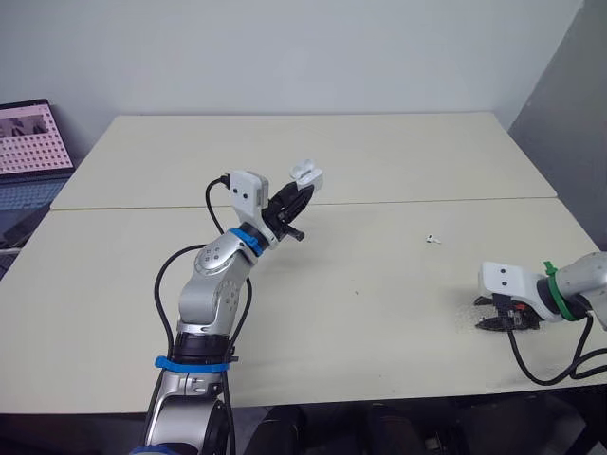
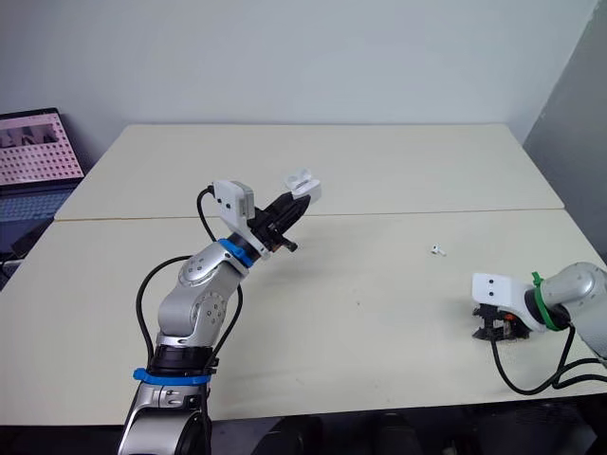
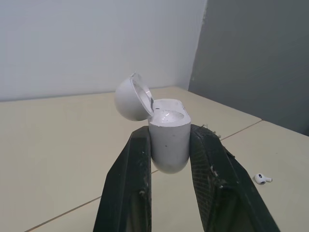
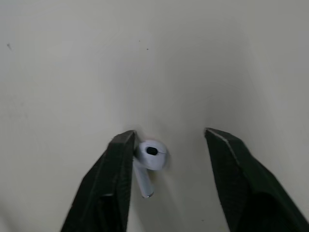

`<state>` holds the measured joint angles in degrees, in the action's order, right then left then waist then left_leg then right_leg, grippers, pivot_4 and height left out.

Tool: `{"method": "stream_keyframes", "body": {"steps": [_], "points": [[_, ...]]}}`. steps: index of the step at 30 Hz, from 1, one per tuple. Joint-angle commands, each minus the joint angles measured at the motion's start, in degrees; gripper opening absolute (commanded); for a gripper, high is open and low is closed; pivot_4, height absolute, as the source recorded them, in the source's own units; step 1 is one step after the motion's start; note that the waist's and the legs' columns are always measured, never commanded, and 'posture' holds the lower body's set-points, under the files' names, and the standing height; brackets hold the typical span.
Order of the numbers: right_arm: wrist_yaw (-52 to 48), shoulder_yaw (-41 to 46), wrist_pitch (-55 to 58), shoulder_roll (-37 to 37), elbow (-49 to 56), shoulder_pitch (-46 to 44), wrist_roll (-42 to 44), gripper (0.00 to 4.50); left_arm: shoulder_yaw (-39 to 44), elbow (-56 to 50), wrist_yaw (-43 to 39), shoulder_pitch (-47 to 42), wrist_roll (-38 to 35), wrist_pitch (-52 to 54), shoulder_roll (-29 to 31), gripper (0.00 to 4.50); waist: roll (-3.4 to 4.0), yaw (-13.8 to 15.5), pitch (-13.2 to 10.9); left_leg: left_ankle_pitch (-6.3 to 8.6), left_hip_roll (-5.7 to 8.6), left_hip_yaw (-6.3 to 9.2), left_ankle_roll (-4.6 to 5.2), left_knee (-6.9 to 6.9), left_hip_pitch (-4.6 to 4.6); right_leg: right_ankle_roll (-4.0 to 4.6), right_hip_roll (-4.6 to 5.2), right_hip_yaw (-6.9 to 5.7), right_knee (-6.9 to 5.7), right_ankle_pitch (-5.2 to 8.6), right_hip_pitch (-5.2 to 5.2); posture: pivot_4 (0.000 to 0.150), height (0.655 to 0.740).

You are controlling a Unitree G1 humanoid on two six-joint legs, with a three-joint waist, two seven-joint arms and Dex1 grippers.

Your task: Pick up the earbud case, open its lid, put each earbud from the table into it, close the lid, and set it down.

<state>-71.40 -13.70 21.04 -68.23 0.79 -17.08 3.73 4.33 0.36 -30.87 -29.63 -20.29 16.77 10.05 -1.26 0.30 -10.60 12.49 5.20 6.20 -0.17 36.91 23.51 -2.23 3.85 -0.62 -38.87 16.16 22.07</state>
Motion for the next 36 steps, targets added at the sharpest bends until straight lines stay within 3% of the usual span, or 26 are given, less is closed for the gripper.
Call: {"method": "stream_keyframes", "body": {"steps": [1,21,33,36], "points": [[-1.22,0.02,0.33,-1.74,-0.22,2.46,-2.16,2.41,-0.12,-2.60,0.11,-0.27,-0.60,-1.12,0.25,0.73,0.00,0.19,0.00,0.00,0.00,0.00,0.00,0.00,0.00,0.00,0.00,0.00,0.00,0.00,0.00,0.150,0.7400],[-2.44,1.40,-0.43,-3.86,-0.34,5.01,-4.54,2.41,-0.10,-2.63,0.60,-0.12,-0.63,-0.81,0.31,0.73,-0.02,1.24,0.01,0.00,0.06,0.02,0.00,0.05,0.01,-0.01,0.06,-0.03,0.11,-0.01,-0.08,0.150,0.7400],[-1.17,2.84,3.76,-0.29,2.28,4.43,-2.82,2.41,-0.27,-2.24,0.61,-0.51,-0.59,-0.92,0.01,0.73,-0.09,1.15,0.03,0.00,0.04,0.03,0.00,0.04,0.02,-0.03,0.06,-0.04,0.14,-0.02,-0.08,0.150,0.7400],[-1.16,3.28,4.68,0.59,3.37,4.68,-2.45,1.81,-0.26,-2.12,0.57,-0.63,-0.58,-0.93,0.04,0.73,-0.12,0.98,0.04,0.00,0.02,0.03,0.00,0.04,0.02,-0.03,0.04,-0.04,0.14,-0.02,-0.07,0.150,0.7400]]}}
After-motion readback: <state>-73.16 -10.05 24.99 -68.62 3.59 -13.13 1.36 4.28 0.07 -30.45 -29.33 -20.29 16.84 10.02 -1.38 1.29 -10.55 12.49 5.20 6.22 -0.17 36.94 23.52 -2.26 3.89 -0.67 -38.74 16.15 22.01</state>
